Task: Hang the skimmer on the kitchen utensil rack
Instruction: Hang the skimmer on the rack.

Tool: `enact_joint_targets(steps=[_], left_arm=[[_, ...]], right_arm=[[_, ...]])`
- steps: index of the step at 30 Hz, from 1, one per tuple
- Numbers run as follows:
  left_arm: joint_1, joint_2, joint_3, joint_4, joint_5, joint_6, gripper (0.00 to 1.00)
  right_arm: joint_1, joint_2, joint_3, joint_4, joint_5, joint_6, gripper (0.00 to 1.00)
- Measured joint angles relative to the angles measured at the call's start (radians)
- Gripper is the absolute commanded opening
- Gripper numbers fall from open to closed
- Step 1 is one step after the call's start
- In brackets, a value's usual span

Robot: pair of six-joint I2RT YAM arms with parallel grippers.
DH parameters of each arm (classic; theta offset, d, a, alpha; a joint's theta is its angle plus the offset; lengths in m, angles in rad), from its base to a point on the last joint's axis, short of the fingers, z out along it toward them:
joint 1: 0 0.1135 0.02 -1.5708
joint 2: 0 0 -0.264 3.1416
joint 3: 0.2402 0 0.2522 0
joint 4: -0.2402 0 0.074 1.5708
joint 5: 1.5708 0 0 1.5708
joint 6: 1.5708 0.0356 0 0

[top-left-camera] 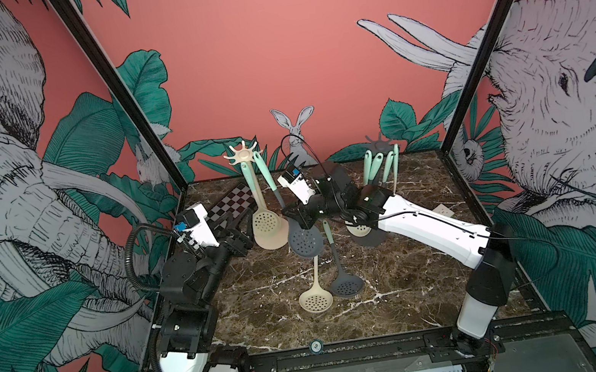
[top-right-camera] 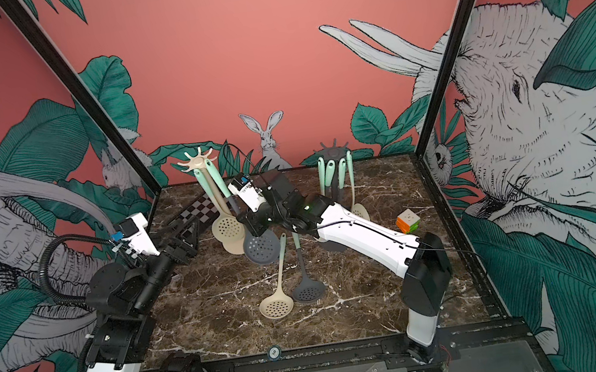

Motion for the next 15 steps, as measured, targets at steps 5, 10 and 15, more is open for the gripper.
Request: enact_joint_targets(steps=[5,10,15], left_arm=[[0.000,0.000,0.000,0.005,0.001,-0.002,0.71],[0.000,0.000,-0.003,0.006,0.001,-0.002,0.72],[0.000,0.000,-0.005,0.006,0.002,-0.002,0.71]], right_arm=[[-0.002,0.037,0.006,-0.009,-0.012,0.000,0.00],[-0.006,0.045,0.005,-0.011,-0.017,0.000,0.00],[-0.008,0.045,0.005,-0.013,-0.033,-0.001,0.00]])
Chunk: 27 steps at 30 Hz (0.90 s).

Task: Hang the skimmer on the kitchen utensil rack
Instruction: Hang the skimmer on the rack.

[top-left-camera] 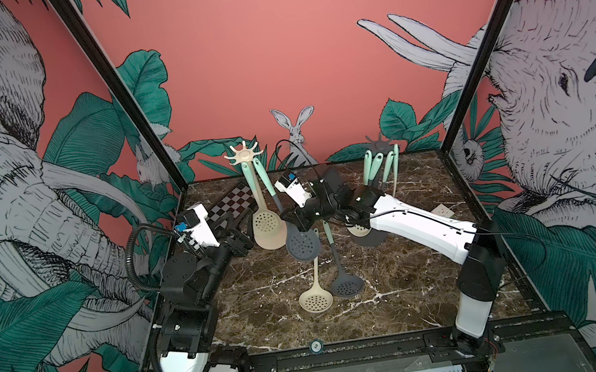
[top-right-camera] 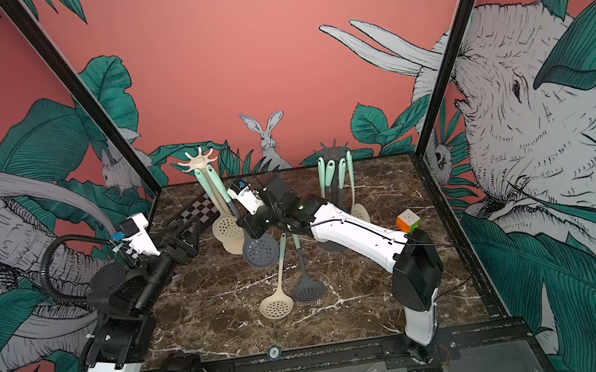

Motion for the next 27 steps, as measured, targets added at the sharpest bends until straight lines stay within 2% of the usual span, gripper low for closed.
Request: enact_joint_targets(steps=[10,15,19,21,27], left_arm=[[0.000,0.000,-0.011,0.008,0.001,-0.001,0.71],[0.000,0.000,-0.015,0.008,0.001,-0.001,0.71],[0.000,0.000,-0.016,0.008,0.001,-0.002,0.71],[0.000,0.000,-0.020,0.012,0.001,-0.002,0.71],[0.000,0.001,-0.025,0.015,0.001,-0.005,0.71]], right_arm=[[-0.006,0.060,0.063,-0.029,-0.045,-0.031,0.00],[-0.006,0.062,0.059,-0.026,-0.042,-0.031,0.26],[-0.006,0.061,0.021,-0.027,-0.036,-0.021,0.40],[-0.006,0.060,-0.007,-0.027,-0.031,-0.016,0.43],[-0.006,0.002,-0.134,-0.002,0.005,-0.009,0.41]])
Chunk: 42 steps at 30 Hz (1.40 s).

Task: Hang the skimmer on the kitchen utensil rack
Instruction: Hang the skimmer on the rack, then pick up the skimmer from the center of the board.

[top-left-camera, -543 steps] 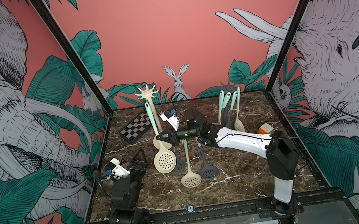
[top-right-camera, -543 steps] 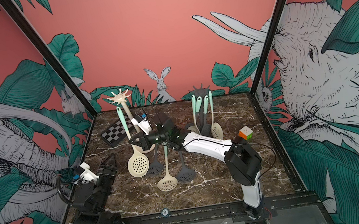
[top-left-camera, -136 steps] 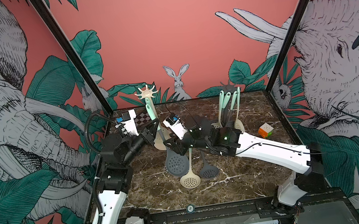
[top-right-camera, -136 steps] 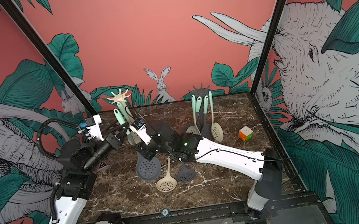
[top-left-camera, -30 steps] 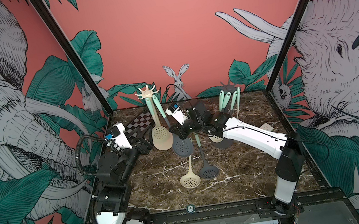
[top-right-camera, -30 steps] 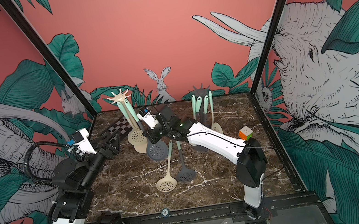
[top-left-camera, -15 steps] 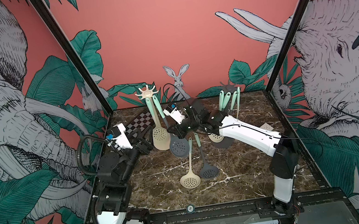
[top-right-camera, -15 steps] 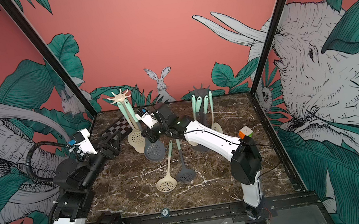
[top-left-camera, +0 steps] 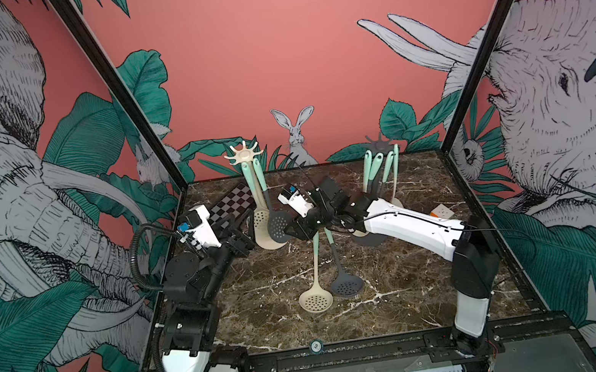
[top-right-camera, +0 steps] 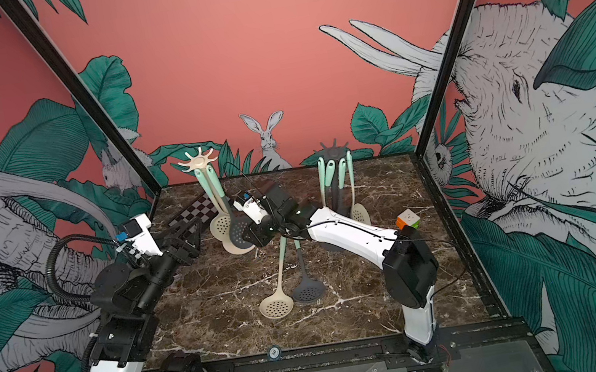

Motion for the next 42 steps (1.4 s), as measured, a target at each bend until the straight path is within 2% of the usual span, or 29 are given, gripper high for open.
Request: enact_joint_targets(steps=[9,15,19,22,30,42], left_arm=[[0.000,0.006,0.000,0.001,-0.008,-0.001,0.71],[0.000,0.036,-0.003,0.019,-0.031,-0.018,0.72],[0.000,0.054,-0.009,0.034,-0.041,-0.037,0.72],[0.000,0.059,-0.009,0.037,-0.043,-0.047,0.72],[0.000,0.026,-0.009,0.027,-0.051,-0.048,0.72],[0.000,0.024,-0.009,0.023,-0.056,-0.048,0.72]], right_arm=[[0.017,-0.287,-0.363,0.057,0.023,-0.030,0.41],[0.156,-0.341,-0.517,0.047,0.085,-0.074,0.43],[0.260,-0.308,-0.525,0.037,0.117,-0.105,0.44],[0.300,-0.259,-0.497,0.030,0.127,-0.124,0.44],[0.351,-0.094,-0.401,0.012,0.137,-0.143,0.45],[0.391,-0.026,-0.382,-0.025,0.212,-0.145,0.40]])
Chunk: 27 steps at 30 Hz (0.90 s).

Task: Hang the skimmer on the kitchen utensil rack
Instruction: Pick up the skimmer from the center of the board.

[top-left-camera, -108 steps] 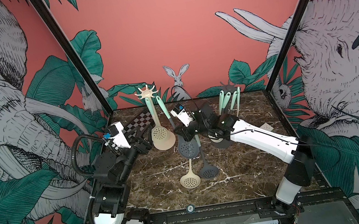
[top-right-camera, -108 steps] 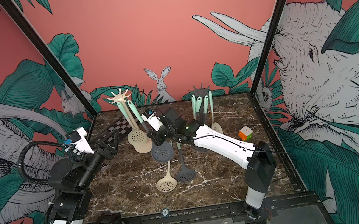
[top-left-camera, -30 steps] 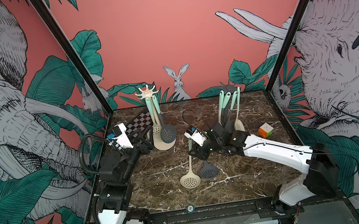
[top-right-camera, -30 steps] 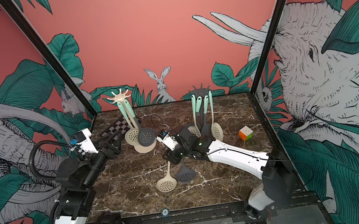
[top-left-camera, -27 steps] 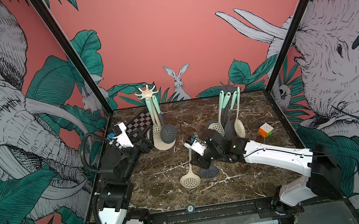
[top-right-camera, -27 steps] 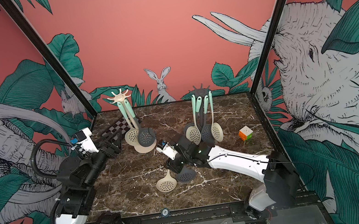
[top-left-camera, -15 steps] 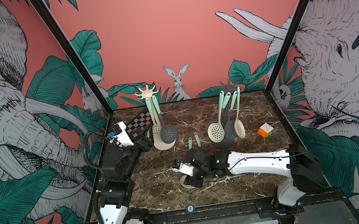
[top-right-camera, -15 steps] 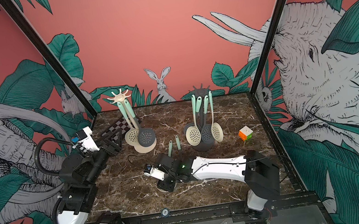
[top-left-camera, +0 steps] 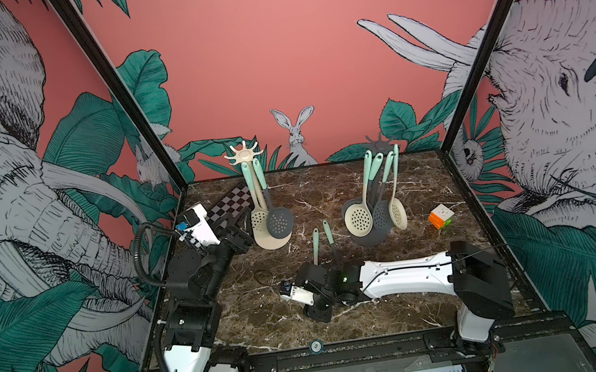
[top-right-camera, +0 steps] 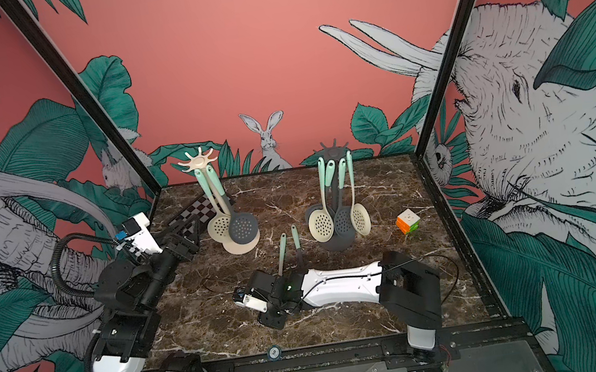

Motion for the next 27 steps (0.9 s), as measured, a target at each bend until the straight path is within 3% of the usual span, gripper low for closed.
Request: enact_joint_targets(steps=[5,12,20,27], left_arm=[[0.000,0.001,0.000,0.000,0.000,0.000,0.72],[0.000,-0.003,-0.003,-0.001,-0.001,0.000,0.72],[0.000,-0.011,-0.004,-0.001,-0.003,0.000,0.71],[0.000,-0.021,-0.003,-0.002,-0.003,0.000,0.71]], right_arm=[[0.015,0.047,0.011,-0.027,0.050,-0.014,0.32],[0.041,0.061,0.047,-0.052,0.121,-0.047,0.00],[0.071,0.020,0.066,-0.089,0.237,-0.115,0.00],[0.103,-0.072,0.084,-0.121,0.450,-0.222,0.00]])
